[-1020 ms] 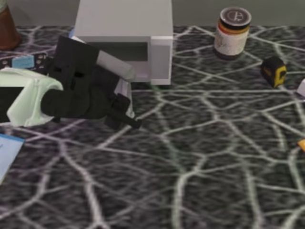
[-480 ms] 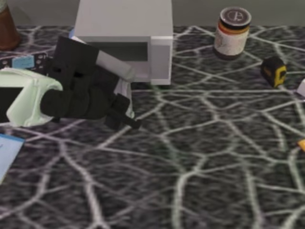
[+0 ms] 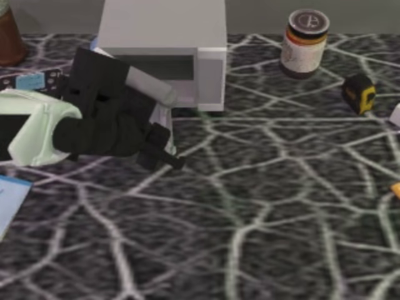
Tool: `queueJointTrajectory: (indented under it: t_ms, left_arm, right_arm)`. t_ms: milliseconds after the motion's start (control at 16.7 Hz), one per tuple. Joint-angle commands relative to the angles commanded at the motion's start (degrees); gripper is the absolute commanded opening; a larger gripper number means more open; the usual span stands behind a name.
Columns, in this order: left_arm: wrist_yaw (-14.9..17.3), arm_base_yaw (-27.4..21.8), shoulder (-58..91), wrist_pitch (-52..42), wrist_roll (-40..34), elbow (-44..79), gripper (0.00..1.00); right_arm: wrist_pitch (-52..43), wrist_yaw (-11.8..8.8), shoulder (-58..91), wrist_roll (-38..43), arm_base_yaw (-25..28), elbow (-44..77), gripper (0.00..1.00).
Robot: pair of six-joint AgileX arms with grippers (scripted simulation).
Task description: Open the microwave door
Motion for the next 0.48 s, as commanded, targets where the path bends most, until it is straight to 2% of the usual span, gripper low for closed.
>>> queueJointTrajectory:
  t_ms: [480]
  left_arm:
    - [1.5, 0.6, -0.5, -0.2, 1.5, -0.4, 0.00]
  right_arm:
    - [0.0, 0.0, 0.0, 0.0, 0.0, 0.0, 1.00]
